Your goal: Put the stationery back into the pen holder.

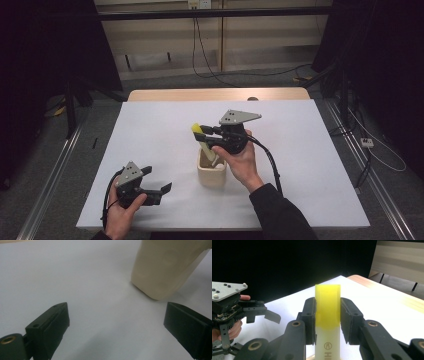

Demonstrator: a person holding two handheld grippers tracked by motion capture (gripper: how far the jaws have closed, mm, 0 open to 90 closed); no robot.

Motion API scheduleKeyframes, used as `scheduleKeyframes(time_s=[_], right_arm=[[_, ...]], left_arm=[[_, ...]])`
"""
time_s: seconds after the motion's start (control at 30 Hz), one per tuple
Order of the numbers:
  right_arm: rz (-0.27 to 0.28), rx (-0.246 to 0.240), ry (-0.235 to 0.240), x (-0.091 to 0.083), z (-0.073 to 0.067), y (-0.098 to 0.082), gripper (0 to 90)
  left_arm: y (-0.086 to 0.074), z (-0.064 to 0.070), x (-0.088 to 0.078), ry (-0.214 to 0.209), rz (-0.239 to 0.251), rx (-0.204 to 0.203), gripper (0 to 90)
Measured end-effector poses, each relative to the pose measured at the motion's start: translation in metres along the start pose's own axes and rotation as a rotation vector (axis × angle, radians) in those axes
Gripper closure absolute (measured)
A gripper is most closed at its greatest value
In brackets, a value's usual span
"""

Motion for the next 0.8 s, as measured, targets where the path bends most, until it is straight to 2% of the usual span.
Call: scheduleKeyframes(time_s=[0.5,0.53,0.6,0.7,0.73,0.8], right_arm=[[-0.049,0.016,0.025,0.003,0.002,-0.013,67.2],[-0.059,0.01,0.031,0.003,0.002,-0.014,64.5],[-0.063,0.008,0.027,0.002,0.002,-0.014,43.6],[-0.087,-0.002,0.009,-0.003,0.001,-0.014,26.9],[-0.094,-0.002,-0.003,-0.005,0.002,-0.014,21.8],[-0.1,-0.003,-0.018,-0.011,0.003,-0.015,20.0]], left_arm=[[0.0,0.0,0.0,-0.001,0.002,0.002,6.3],[0.0,0.0,0.0,-0.003,0.004,0.002,6.3],[0.0,0.0,0.0,-0.003,0.003,0.002,6.3],[0.0,0.0,0.0,-0.001,0.001,0.0,6.3],[0.0,0.0,0.0,-0.001,0.001,0.0,6.3],[0.0,0.0,0.0,0.0,0.002,0.001,6.3]])
Point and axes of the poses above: each handheld gripper's, and its own axes: x roughly forward along the jaws, y roughly out of its top, z roughly to its right, the point moved 4 cm from there along x, roughly forward along the jaws, and after that the axes turned 9 degrees about y, right-handed, at the moved point
